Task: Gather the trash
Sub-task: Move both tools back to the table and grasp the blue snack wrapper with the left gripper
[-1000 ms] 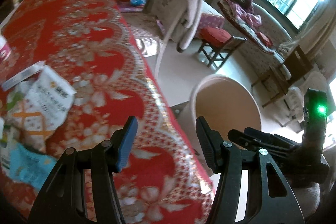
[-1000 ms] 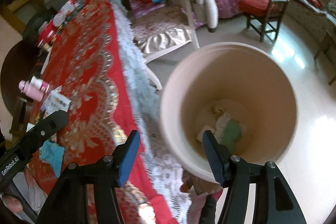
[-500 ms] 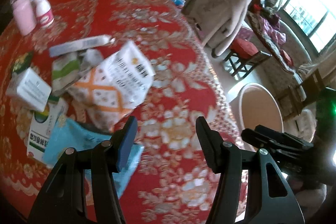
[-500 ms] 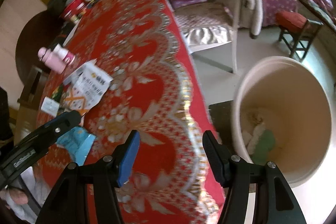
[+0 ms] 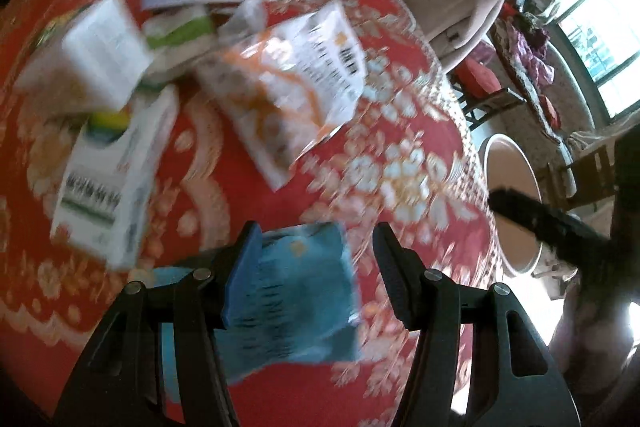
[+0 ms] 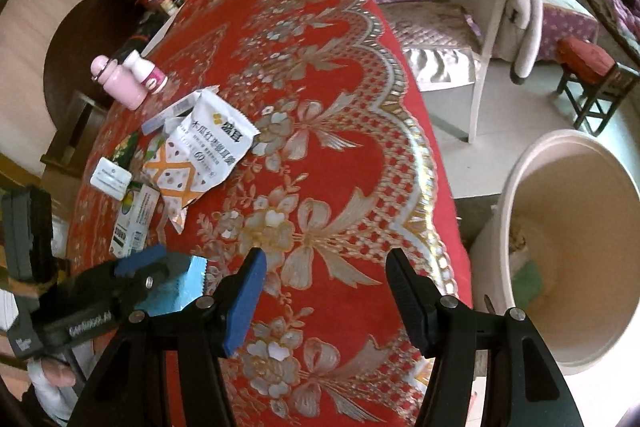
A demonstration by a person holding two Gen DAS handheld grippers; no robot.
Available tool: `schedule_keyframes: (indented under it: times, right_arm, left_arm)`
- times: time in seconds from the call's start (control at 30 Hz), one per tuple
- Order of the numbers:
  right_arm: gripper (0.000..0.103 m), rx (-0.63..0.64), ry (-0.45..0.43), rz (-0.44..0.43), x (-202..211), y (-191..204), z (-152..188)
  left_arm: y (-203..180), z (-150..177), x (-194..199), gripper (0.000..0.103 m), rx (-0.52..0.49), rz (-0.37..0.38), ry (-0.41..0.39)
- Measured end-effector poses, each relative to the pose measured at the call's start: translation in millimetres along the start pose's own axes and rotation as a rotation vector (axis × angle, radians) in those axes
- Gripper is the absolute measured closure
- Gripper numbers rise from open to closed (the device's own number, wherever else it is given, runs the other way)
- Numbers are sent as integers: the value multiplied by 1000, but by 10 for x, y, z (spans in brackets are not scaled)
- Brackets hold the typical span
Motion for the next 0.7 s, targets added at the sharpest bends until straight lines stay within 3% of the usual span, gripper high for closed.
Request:
schedule_keyframes:
  times: [0.4, 0.6, 0.7]
  right_arm:
    - [42, 111, 86, -85, -283, 451, 49]
    - [42, 149, 128, -108, -326, 550, 150]
    - [42, 169, 160, -117, -317, 548, 239]
  left_arm:
    - [399, 259, 513, 47, 47, -61, -44]
    - [709, 188, 513, 47, 120, -108, -71]
    - [782, 194, 437, 47, 127, -144, -45]
Point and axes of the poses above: each gripper's, at about its wrist camera, not at the fingertips, and x roughly against the way its jaws point, y to its left, z to its underside, the point moved 4 cm from there along -x, roughly the way its jaws point, and after that the axes turned 7 degrees about -y, right-handed, at the moved point
